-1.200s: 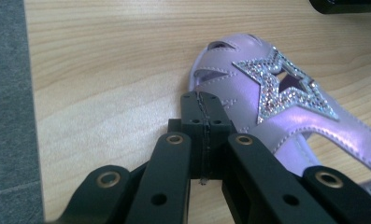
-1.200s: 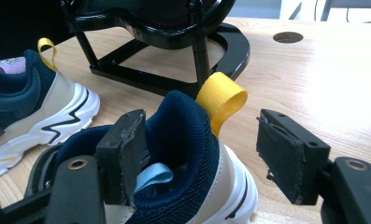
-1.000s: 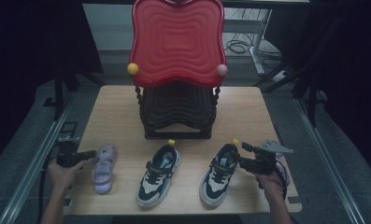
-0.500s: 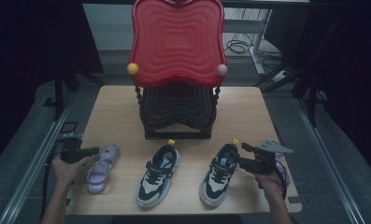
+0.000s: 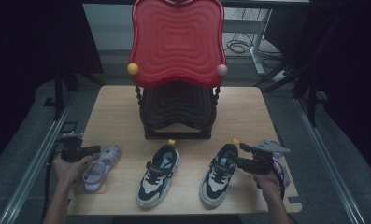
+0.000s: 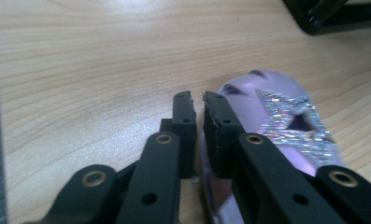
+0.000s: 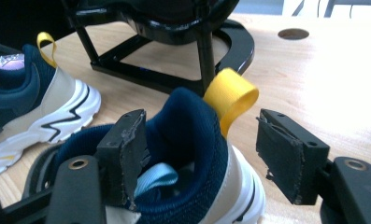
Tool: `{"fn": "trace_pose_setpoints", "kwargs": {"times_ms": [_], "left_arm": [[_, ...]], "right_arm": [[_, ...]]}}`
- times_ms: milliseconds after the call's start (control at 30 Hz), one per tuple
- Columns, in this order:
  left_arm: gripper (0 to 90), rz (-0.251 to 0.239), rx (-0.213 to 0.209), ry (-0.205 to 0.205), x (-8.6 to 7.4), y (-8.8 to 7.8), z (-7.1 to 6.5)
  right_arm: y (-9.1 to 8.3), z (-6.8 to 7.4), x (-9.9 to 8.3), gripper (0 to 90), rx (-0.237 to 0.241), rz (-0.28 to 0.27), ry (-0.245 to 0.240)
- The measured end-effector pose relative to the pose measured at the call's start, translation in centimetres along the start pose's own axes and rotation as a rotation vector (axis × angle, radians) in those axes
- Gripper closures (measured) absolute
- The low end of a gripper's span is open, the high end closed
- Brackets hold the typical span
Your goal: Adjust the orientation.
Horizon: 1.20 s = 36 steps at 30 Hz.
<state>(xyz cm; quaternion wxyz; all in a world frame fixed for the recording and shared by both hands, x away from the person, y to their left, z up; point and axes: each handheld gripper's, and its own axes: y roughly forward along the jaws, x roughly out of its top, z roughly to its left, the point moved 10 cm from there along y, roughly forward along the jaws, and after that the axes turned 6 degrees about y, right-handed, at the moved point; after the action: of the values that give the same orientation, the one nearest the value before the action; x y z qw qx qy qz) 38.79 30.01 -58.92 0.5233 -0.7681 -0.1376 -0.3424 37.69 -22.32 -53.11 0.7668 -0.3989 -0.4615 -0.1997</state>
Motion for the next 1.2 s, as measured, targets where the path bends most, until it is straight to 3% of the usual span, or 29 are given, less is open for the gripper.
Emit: {"fn": "trace_pose_setpoints", "kwargs": {"times_ms": [133,367,467,633,733,900,1000,1200], "left_arm": [[64.7,-0.057,-0.008,0.004,0.5,-1.6,-0.9],[46.3,-0.112,-0.018,0.05,1.4,-3.4,-3.5],[44.8,-0.117,-0.043,0.091,1.5,-4.4,-5.6],[42.8,-0.152,-0.043,0.112,1.7,-6.0,-7.2],[42.2,-0.191,-0.071,0.121,1.9,-7.1,-8.7],[41.2,-0.213,-0.079,0.153,2.3,-7.1,-9.9],[39.4,-0.198,-0.08,0.177,2.1,-6.6,-10.2],[38.1,-0.203,-0.09,0.175,1.8,-6.5,-10.6]], "right_arm": [[0.1,0.5,0.5,34.4,0.014,-0.015,-0.009],[0.4,0.9,0.7,33.6,0.031,-0.01,0.003],[0.4,1.0,0.9,33.7,0.04,-0.005,0.013],[0.7,1.2,0.9,33.9,0.029,0.006,0.0],[0.9,1.3,0.6,33.8,0.027,0.03,-0.013],[0.5,1.2,0.4,33.7,-0.001,0.035,-0.046],[-0.1,1.2,0.8,34.2,-0.037,0.02,-0.068],[-1.0,1.4,1.3,35.5,-0.056,0.011,-0.087]]}}
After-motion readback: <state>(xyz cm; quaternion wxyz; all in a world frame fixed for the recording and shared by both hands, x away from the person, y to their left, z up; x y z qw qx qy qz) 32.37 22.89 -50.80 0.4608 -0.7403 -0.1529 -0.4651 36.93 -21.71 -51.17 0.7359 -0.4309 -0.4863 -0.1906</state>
